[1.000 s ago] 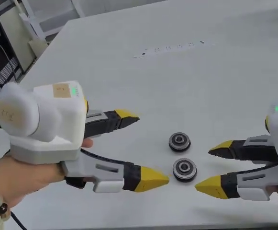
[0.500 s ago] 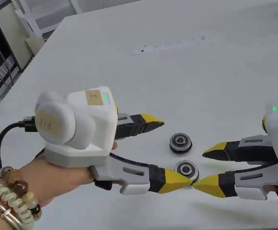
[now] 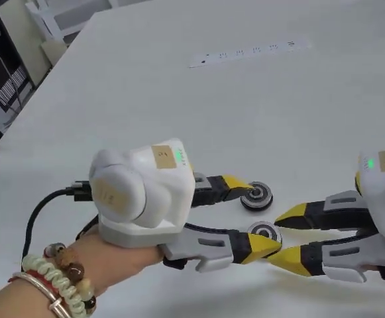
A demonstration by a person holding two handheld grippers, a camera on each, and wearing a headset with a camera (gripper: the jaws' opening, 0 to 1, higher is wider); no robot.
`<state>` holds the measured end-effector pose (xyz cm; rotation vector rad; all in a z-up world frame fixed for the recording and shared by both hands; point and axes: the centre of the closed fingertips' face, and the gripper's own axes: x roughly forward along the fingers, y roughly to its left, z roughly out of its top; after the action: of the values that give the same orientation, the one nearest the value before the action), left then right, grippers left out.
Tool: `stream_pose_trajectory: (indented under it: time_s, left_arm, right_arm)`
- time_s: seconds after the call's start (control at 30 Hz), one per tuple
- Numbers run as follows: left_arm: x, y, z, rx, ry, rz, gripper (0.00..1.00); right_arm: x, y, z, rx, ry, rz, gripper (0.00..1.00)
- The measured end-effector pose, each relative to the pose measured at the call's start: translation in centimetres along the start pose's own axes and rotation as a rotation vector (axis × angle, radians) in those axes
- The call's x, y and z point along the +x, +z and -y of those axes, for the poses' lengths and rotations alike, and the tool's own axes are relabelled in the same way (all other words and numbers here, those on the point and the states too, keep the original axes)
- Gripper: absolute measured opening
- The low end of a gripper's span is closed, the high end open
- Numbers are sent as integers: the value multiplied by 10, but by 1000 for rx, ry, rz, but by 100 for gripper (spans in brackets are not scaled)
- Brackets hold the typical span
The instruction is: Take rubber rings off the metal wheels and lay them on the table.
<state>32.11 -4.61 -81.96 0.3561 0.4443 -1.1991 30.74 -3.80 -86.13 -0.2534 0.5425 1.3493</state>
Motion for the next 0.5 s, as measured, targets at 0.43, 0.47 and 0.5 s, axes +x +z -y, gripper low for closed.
stream_pose_trajectory:
  time_s: [0.43,0.47,0.5]
  left_arm:
    - [8,-19,0,-28,-1,-48,27]
    - [9,-20,1,-27,-5,-53,27]
    - [10,-21,2,-24,-7,-57,27]
  right_arm:
    - [2,0,2,-25,-2,11,24]
    - [2,0,2,-26,-2,11,24]
    - [1,0,2,-27,-2,10,24]
